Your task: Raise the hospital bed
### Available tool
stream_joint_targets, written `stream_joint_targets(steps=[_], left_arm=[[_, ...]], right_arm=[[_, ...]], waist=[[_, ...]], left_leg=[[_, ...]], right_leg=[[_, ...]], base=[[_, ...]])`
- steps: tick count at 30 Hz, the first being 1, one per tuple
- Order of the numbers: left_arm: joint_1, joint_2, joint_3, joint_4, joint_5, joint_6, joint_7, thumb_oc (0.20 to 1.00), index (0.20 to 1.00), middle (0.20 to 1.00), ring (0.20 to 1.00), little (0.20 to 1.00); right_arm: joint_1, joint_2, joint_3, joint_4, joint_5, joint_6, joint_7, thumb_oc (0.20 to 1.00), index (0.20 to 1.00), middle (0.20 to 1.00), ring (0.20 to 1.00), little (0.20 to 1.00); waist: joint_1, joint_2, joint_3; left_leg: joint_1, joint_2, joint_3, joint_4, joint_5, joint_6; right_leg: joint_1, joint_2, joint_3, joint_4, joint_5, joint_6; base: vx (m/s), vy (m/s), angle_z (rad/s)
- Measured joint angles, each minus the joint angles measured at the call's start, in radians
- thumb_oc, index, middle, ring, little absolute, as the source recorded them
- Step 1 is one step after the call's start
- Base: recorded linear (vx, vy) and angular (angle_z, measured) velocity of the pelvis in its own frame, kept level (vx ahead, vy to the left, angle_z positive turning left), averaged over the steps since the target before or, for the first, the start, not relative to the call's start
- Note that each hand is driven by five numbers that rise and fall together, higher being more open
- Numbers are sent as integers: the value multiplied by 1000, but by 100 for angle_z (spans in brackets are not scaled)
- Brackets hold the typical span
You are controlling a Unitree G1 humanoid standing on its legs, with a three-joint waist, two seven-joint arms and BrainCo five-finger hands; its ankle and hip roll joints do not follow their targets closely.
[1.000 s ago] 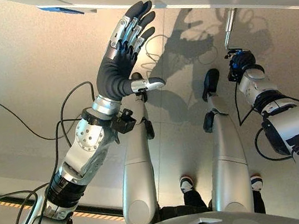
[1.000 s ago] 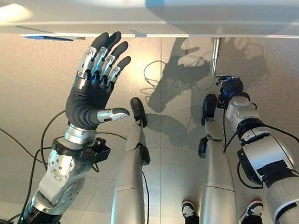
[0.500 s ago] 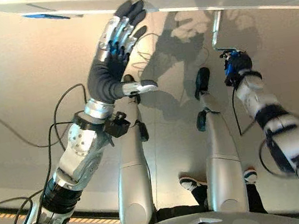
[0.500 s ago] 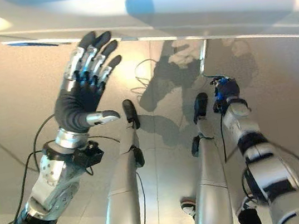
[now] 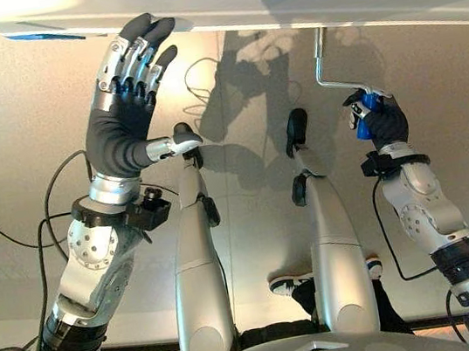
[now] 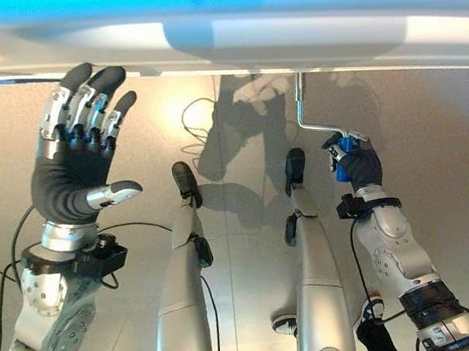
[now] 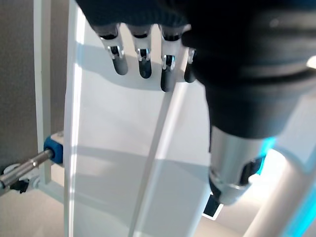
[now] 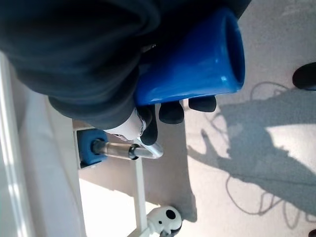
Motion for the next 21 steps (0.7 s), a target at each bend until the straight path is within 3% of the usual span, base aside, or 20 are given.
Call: stream_joint_targets(steps=[5,8,14,21], left_arm=[[5,12,1,-1,0,0,-1,1000,1000,1000,1000,1000],[4,23,-3,-1,0,1,-1,1000,1000,1000,1000,1000],[-21,8,-33,6,-1,2,3,1000,1000,1000,1000,1000],[-49,-26,-52,55,-1,2,27,1000,1000,1000,1000,1000]], right_arm=[[5,-51,58,-32,152,1,39,200,200,200,200,200],[-24,-122,174,-94,305,2,48,200,200,200,200,200],[-174,-65,335,-83,366,12,54,200,200,200,200,200],[-252,-44,385,-13,366,20,14,200,200,200,200,200]], waist=[[-2,-1,0],[-12,-4,1],[4,-9,3],[30,-8,2]], left_leg=[[-5,2,-14,6,0,0],[-11,7,-24,17,-1,-2],[-10,8,-45,22,6,-9],[0,10,-70,24,14,-16]], right_leg=[[9,0,-14,-3,0,0],[15,4,-25,-3,0,-1],[28,10,-44,4,-1,-9],[51,11,-67,9,-5,-15]], base=[[-5,10,4],[0,0,0],[4,6,3],[8,22,4]])
